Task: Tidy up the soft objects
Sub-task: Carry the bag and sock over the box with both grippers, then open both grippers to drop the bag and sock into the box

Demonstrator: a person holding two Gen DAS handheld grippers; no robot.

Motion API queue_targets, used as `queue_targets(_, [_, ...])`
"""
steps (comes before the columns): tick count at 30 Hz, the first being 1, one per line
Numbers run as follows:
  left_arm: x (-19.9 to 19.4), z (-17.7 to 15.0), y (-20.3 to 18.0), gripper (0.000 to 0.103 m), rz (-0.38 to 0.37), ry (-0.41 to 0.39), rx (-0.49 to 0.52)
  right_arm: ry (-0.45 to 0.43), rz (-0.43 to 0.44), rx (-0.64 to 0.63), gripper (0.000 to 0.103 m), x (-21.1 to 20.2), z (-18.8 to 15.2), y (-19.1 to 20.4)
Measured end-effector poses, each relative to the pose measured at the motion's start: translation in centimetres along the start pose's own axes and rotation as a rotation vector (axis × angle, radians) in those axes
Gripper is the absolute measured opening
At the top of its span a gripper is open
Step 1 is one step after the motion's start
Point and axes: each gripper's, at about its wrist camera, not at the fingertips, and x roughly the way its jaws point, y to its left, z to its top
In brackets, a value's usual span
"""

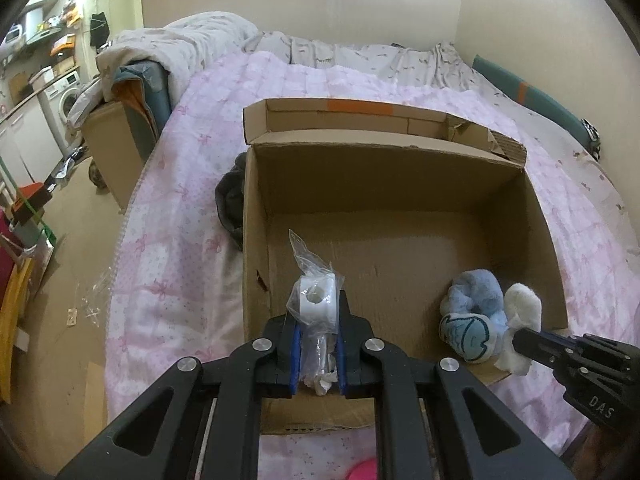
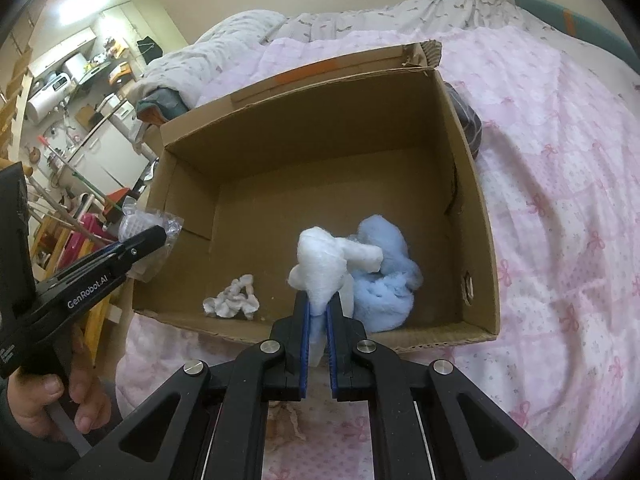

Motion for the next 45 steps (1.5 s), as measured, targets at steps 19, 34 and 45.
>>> queue_targets(19, [0.5,-0.7,-0.7,0.027,-0.002,0.041,0.035,0.002,-0.001,0.005,0.009,0.0,-0.2,0.2])
queue_targets(34, [-0.7,-0.4,-1.1,0.058,0.049,-0.021,0.046,0.004,-0.003,0.017,0.016,0.0,-0.2,0.2])
queue_targets(45, [-0.8,-0.6,-1.1,0.058,0.051,-0.021,0.046,-0.054,0.016,0.090,0.082,-0.9,-0.1,-0.5])
